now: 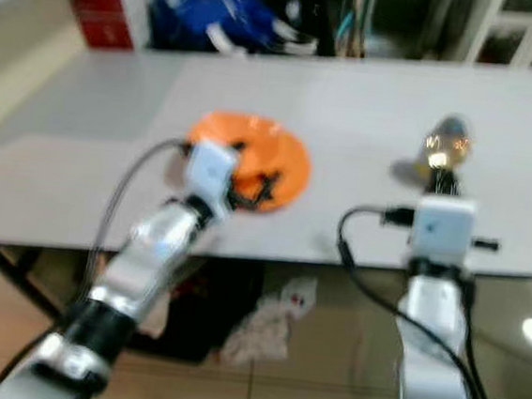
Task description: Setting the table
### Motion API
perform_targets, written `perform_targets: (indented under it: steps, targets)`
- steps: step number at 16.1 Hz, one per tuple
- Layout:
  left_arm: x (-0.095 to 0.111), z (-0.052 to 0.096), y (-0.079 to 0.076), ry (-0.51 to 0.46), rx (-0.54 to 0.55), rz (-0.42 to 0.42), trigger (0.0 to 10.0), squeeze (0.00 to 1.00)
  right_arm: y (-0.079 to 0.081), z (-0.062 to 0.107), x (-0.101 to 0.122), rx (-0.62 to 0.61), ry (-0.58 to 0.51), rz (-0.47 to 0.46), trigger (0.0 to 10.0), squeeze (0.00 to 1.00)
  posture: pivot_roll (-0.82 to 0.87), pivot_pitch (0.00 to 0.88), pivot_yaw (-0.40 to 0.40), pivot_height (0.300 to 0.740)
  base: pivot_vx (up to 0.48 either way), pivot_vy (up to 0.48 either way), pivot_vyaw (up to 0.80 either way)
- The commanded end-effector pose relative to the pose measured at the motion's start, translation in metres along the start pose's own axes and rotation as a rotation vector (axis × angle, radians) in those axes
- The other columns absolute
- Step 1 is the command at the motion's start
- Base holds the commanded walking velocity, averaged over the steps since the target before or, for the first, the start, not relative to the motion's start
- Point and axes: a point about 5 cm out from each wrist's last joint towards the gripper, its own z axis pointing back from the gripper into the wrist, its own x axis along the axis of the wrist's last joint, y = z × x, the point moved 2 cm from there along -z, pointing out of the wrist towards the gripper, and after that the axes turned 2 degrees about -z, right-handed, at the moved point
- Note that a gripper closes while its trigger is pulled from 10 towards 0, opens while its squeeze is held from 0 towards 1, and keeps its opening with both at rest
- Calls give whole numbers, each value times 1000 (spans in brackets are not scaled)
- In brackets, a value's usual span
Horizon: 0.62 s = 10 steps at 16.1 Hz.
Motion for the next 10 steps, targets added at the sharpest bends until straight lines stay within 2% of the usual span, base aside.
perform_targets:
  steps: [1,3,6,8,10]
  targets:
    - [5,-2,-3,-11,-22,3,10000,0,-3,-3,-1,-2,-4,-5,0,0,-39,0,112,740,307,-368,0]
    - [2,4,4,9,-18,17,10000,0,-3,-4,-2,1,-2,-16,0,0,-26,0,110,740,0,0,0]
    - [-8,37,28,39,31,40,10000,0,-2,-14,-8,32,23,-68,0,0,-6,0,97,740,0,0,0]
    - [-16,56,32,70,48,31,10000,0,1,-21,-13,62,34,-86,0,0,8,0,95,740,0,0,0]
    - [-19,68,31,85,46,31,10000,0,5,-29,-15,84,44,-107,0,0,17,0,97,740,0,0,0]
